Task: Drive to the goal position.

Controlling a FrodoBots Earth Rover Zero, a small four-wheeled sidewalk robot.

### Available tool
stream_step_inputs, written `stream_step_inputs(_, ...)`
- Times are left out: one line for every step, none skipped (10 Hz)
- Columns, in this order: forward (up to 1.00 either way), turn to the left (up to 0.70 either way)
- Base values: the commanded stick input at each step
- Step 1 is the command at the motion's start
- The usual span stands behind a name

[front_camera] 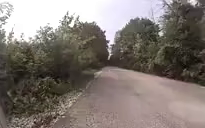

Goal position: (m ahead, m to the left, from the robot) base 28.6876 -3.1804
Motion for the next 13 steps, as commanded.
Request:
stream_step_inputs(0.7,0.0)
stream_step_inputs(0.7,0.0)
stream_step_inputs(0.7,0.0)
stream_step_inputs(0.7,0.0)
stream_step_inputs(0.7,-0.33)
stream_step_inputs(0.7,-0.33)
stream_step_inputs(0.7,-0.33)
stream_step_inputs(0.7,-0.28)
stream_step_inputs(0.7,-0.04)
stream_step_inputs(0.7,0.0)
stream_step_inputs(0.7,0.0)
stream_step_inputs(0.7,0.0)
stream_step_inputs(0.7,-0.03)
